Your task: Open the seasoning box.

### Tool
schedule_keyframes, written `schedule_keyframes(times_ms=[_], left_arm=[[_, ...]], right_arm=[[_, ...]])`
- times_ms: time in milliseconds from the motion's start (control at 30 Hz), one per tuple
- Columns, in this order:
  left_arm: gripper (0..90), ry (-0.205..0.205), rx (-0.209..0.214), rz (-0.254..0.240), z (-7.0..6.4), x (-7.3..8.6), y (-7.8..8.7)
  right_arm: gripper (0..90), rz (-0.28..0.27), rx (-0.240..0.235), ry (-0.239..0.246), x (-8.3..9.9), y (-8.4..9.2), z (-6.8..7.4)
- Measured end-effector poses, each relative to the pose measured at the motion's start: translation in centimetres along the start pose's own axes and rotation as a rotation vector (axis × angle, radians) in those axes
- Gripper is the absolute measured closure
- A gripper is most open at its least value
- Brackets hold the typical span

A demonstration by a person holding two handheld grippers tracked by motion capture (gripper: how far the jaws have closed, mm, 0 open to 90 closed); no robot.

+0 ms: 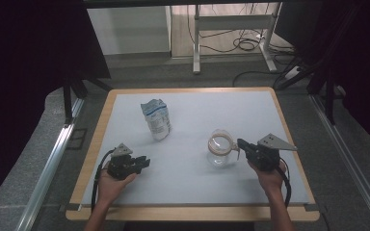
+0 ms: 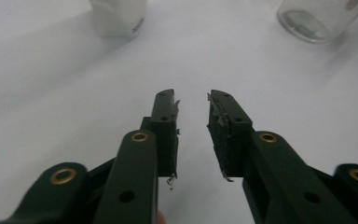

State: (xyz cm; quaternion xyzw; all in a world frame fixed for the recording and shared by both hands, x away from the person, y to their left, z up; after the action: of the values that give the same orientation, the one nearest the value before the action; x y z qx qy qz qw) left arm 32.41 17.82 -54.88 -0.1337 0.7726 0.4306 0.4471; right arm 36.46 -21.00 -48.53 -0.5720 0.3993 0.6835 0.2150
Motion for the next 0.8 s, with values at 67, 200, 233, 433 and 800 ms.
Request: schedule_keyframes(times_ms=[67,200,233,433,800], left_arm=[[78.0,-0.005,0.015,0.002,-0.5,-0.3,-0.3],[85.2,-0.023,0.078,-0.003,-2.2,-1.9,-1.6],[86.1,-0.029,0.088,-0.008,-2.5,-2.3,-1.9],[89.3,-0.058,0.142,-0.040,-4.6,-5.1,-3.9],[90.0,-0.132,0.255,-0.059,-9.7,-10.0,-7.9]], right_arm=[[90.0,0.000,-0.002,-0.002,0.0,0.0,0.0],[90.0,0.000,-0.001,0.001,0.0,0.1,0.1],[90.0,0.000,-0.001,0.001,0.1,0.1,0.1],[90.0,0.000,0.000,0.000,0.1,0.1,0.1],[90.0,0.005,0.003,0.007,0.3,0.1,0.1]])
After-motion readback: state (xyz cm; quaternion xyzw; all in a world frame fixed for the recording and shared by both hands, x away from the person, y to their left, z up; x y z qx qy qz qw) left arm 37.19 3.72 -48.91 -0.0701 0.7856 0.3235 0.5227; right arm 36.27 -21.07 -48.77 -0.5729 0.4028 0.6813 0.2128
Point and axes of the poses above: each handheld gripper's, and its own axes: y roughly backward along the jaws, x roughly out of its underside, z roughly to its left, the point moved 5 cm from there along -y, roughly forward along the jaws, and after that the axes turned 4 degrees about -z, right-handed, at the moved point
